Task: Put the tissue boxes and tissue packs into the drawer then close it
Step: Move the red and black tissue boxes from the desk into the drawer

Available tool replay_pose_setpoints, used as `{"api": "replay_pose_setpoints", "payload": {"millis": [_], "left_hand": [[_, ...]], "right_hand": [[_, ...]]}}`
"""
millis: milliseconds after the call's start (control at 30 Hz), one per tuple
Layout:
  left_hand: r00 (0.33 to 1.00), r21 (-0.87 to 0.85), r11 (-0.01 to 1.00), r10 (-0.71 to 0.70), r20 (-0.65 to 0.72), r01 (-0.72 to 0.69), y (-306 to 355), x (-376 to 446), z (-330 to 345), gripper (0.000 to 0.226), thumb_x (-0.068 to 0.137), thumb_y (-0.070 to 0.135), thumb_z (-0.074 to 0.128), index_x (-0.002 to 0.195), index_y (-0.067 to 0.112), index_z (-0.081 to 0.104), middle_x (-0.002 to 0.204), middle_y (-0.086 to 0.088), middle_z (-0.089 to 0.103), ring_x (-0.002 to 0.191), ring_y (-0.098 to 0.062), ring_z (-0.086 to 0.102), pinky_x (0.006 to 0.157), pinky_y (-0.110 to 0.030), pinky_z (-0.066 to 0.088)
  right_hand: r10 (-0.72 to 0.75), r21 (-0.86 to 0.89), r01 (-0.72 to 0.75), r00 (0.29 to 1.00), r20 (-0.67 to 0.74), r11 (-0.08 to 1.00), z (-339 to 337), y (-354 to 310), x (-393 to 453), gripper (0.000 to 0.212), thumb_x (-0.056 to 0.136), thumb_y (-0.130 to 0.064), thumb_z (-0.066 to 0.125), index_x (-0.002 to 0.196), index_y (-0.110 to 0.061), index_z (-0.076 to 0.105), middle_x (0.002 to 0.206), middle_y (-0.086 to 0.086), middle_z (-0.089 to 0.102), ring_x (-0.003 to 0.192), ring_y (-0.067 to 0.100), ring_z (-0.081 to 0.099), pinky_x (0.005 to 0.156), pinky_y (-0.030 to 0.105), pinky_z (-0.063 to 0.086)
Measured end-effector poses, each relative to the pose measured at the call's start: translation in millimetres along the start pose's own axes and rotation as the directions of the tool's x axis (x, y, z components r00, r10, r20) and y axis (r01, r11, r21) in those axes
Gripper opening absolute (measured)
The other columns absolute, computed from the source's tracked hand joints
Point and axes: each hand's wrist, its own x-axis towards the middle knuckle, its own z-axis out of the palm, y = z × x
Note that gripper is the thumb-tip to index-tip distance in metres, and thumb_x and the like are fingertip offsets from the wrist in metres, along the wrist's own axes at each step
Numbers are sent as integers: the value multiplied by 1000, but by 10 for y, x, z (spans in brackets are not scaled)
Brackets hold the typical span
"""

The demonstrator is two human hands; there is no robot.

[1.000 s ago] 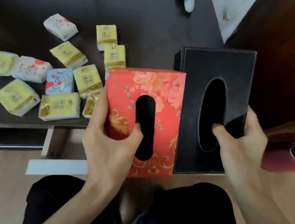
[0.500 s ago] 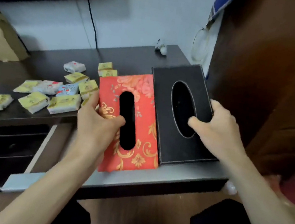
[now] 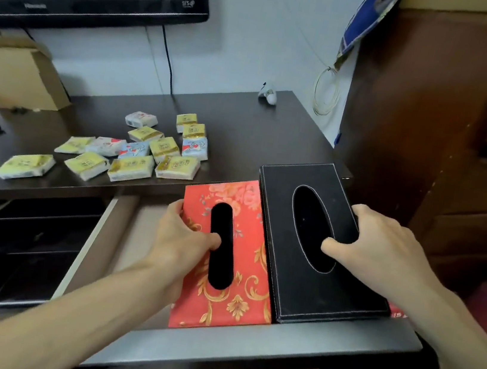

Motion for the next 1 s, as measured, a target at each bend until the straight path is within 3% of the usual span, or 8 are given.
{"api": "replay_pose_setpoints", "payload": {"millis": [133,367,500,600,667,733,933,1000], "left_hand": [[996,31,996,-86,15,86,-71,65,94,44,65,-14,64,96,16,59,61,0,56,41,-15,54,39,-21,41],[986,59,984,-167,12,166,-282,302,129,49,63,-13,63,86,28,46,95,-16,64,75,-32,64,62,-37,53],[971,43,981,-192,146,188,-345,387,-2,55,70,-12,65,113,21,52,80,-6,67,58,-21,65,45,-26,49],[974,263,965,-36,224,-25,-325,550,-131,73,74,5,78,135,22,41,116,2,66,90,-7,68,66,-22,55],[947,492,829,127,297,-265,-278,723,-175,95,72,20,82,150,22,28,144,3,43,126,-6,46,94,-22,41],[886,588,686,193,421,-429,-209,864,-168,101,70,33,82,153,23,26,152,4,35,136,-8,35,98,-19,30],[795,732,309,218,567,-607,-152,1072,-35,72,69,50,73,136,33,51,131,9,62,119,-16,59,97,-30,46],[784,730,287,257,564,-620,-152,1103,-47,63,69,53,71,128,37,57,121,13,67,109,-16,64,91,-31,49]], "right_hand": [[21,-113,-12,997,75,993,76,11,53,48,70,-68,58,95,-28,56,85,-9,65,72,19,62,63,36,52],[-59,-412,83,996,71,907,291,-110,152,61,73,-73,56,106,-21,57,95,-6,52,85,17,52,62,34,39],[-116,-529,140,990,78,837,317,-96,145,67,75,-75,42,112,-21,58,99,-7,46,99,16,47,63,31,38],[-150,-592,185,983,109,785,237,-88,220,78,75,-83,36,119,-23,59,105,-7,48,101,13,40,61,28,36],[-172,-597,238,971,165,766,208,-83,331,82,75,-85,39,123,-21,59,114,-6,50,108,15,42,64,30,36],[-171,-556,268,960,220,787,207,-74,472,83,75,-83,43,125,-19,58,123,-6,50,114,16,41,68,32,38],[-212,-538,351,929,304,766,320,-23,631,82,81,-75,39,127,-12,65,148,2,47,136,19,37,96,38,50],[-308,-543,420,907,289,727,427,7,526,80,84,-66,36,131,-7,64,154,6,45,143,20,32,104,37,45]]}}
